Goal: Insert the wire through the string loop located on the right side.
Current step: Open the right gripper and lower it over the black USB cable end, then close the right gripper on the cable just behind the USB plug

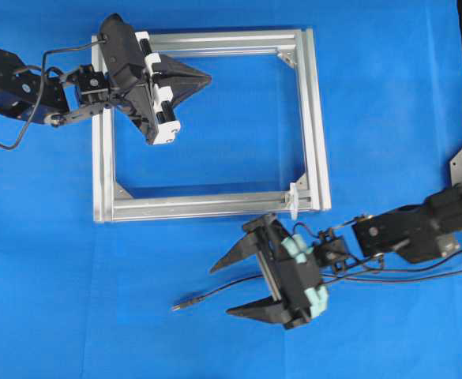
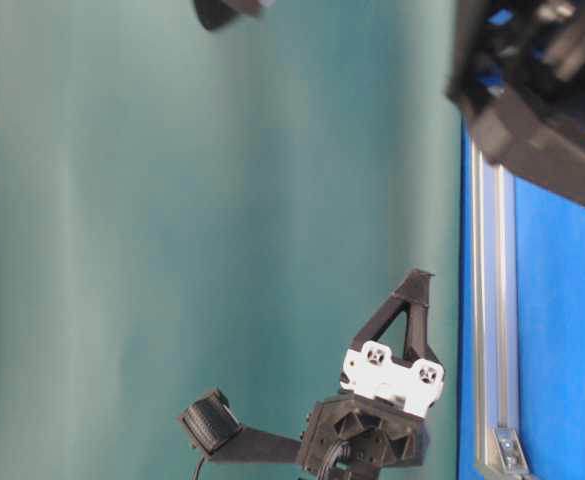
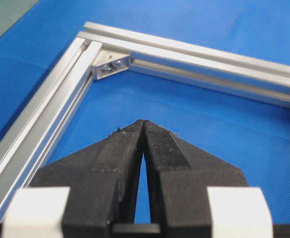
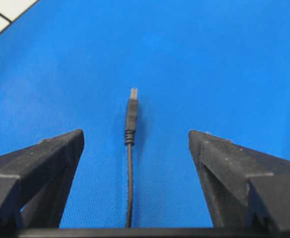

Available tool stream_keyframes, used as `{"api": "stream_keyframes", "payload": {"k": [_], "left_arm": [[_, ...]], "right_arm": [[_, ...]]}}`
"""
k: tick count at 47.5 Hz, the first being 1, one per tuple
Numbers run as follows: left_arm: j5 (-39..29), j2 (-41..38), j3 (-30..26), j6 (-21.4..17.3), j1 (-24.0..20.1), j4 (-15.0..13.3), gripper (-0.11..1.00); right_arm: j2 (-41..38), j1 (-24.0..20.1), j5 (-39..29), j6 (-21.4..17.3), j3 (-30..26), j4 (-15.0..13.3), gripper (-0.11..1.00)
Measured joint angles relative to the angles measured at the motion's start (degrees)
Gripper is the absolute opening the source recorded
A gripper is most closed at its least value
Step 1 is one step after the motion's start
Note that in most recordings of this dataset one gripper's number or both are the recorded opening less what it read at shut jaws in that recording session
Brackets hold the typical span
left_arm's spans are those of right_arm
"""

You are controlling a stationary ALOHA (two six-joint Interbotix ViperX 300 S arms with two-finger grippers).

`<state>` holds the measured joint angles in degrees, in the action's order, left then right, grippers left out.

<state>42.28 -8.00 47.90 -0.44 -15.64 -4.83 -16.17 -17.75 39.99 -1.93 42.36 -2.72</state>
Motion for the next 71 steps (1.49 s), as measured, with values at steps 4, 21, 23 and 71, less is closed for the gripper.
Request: {"api": "stream_keyframes", "payload": {"k": [4, 21, 23, 71], "left_arm": [[0.00, 0.00, 0.00, 0.00, 0.00, 0.00, 0.00], [0.00, 0.00, 0.00, 0.00, -0.09, 0.00, 0.00], [0.00, 0.00, 0.00, 0.00, -0.09, 0.00, 0.00], [0.00, 0.00, 0.00, 0.00, -0.18, 0.00, 0.00]], "right_arm": [[-1.85, -0.09, 0.00, 0.00, -0.88, 0.97, 0.80], [-6.59, -0.18, -0.26, 0.00, -3.43, 3.52, 0.80], [-6.59, -0.18, -0.53, 0.00, -3.43, 3.60, 0.80], [-6.68, -0.26, -2.72, 0.26, -3.52, 4.39, 0.00]]}}
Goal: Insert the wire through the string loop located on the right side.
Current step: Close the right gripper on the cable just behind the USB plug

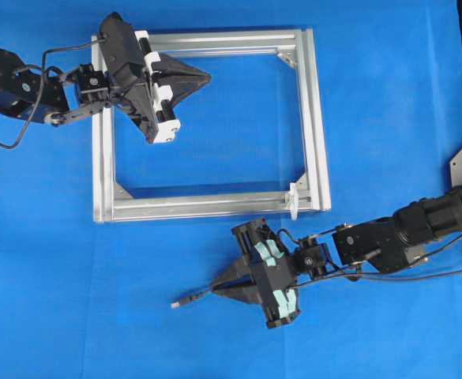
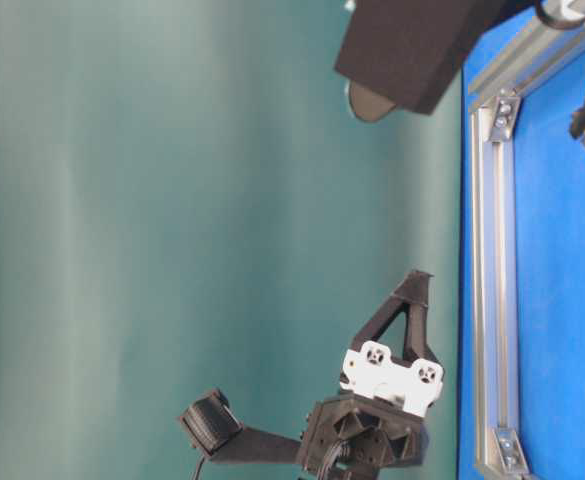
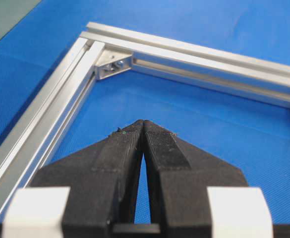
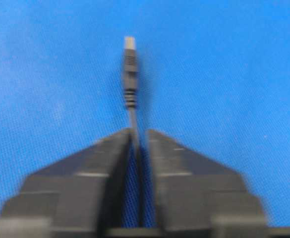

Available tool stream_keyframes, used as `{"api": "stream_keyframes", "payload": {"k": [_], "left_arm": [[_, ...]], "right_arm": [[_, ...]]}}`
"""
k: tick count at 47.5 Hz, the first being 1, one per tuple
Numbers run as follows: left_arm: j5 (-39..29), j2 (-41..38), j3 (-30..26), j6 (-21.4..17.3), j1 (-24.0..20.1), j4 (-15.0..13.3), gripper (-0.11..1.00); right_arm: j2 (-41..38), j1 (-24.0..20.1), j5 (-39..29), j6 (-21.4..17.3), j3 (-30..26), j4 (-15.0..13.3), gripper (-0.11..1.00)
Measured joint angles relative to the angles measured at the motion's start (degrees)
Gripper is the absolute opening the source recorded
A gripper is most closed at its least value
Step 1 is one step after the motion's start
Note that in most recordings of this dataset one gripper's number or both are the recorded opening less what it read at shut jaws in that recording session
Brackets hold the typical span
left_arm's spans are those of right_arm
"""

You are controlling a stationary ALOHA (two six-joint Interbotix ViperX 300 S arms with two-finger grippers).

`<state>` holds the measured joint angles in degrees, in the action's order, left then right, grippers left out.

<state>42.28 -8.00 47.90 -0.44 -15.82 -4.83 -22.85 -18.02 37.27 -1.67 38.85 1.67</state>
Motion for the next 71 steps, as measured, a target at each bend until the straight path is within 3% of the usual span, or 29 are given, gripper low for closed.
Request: {"api": "stream_keyframes", "payload": {"k": [18, 44, 71], "left_arm": [[0.00, 0.00, 0.00, 0.00, 0.00, 0.00, 0.00], [0.00, 0.00, 0.00, 0.00, -0.09, 0.00, 0.00], [0.00, 0.00, 0.00, 0.00, 0.00, 0.00, 0.00]], "right_arm": [[0.79, 0.00, -2.99, -0.09, -0.09, 0.09, -0.03], [13.10, 0.00, -15.29, 0.44, -0.09, -0.09, -0.03], [13.54, 0.00, -16.00, 0.62, -0.09, -0.18, -0.03]]}}
